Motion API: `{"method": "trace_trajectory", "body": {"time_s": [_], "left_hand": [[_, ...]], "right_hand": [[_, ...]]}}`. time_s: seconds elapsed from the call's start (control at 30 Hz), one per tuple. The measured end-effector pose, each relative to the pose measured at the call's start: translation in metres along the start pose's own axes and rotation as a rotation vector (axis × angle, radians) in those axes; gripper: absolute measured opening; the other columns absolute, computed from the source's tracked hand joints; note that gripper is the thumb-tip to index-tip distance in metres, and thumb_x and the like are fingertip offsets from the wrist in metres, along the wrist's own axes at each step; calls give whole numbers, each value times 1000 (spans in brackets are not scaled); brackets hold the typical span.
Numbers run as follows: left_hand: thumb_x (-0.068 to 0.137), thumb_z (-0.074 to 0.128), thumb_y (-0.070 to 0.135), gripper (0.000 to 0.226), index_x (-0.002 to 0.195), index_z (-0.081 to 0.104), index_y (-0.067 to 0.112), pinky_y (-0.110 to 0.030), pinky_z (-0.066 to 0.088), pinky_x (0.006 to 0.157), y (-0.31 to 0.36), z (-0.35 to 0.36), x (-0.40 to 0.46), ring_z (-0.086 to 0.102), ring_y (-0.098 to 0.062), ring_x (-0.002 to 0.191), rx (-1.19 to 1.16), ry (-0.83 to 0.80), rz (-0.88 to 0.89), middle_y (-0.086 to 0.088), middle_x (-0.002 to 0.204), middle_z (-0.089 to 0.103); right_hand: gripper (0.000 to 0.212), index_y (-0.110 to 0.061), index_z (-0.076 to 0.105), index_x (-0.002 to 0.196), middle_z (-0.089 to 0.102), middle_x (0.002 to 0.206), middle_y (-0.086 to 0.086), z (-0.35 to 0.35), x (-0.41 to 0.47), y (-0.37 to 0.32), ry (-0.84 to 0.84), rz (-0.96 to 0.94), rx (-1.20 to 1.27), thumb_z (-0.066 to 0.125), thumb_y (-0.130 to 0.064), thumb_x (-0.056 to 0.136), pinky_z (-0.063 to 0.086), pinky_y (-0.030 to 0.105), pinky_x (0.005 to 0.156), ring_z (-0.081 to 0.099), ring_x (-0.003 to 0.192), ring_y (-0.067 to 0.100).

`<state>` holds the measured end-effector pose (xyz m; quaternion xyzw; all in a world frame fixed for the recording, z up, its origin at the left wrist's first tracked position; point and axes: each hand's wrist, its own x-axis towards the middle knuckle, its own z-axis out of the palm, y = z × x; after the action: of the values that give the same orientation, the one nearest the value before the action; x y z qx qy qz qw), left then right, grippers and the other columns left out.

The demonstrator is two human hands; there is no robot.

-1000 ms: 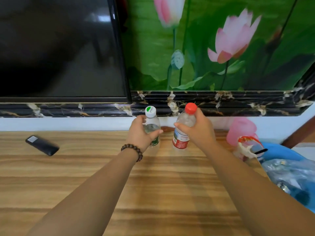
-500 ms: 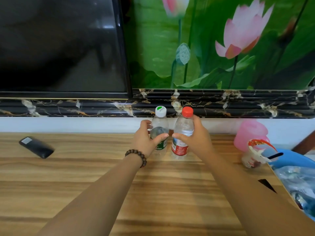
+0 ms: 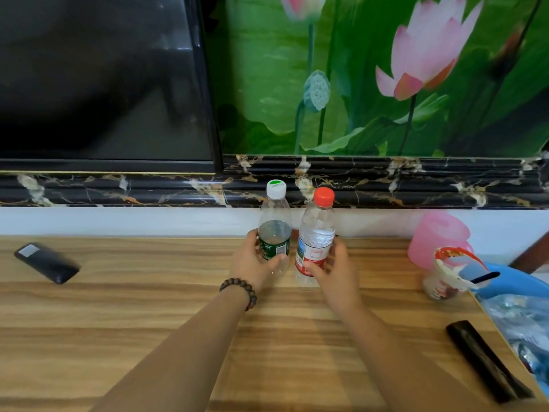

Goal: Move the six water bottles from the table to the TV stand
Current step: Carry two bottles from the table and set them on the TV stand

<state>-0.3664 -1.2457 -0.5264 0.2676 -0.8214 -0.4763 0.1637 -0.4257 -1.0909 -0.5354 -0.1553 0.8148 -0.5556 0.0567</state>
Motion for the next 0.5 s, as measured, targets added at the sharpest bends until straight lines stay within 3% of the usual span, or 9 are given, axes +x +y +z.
{"method": "trace_trajectory", "body": {"time_s": [0.2, 0.5], "left_hand": [[74, 79, 31, 59, 124, 50, 20, -29, 51, 88, -1, 3, 7, 61, -14, 103, 29, 30, -6, 2, 119, 64], [75, 78, 30, 56, 122, 49, 16, -22, 44, 80, 1, 9, 6, 55, -8, 93, 61, 45, 5, 1, 116, 65]], "right_hand": [[63, -16, 43, 131, 61, 126, 3, 6, 16, -3, -3, 10, -34, 75, -11, 77, 48, 31, 92, 60, 110, 17], [63, -15, 43, 128, 63, 122, 5, 9, 27, -3, -28, -3, -116, 77, -11, 75, 46, 27, 84, 61, 104, 17]]}}
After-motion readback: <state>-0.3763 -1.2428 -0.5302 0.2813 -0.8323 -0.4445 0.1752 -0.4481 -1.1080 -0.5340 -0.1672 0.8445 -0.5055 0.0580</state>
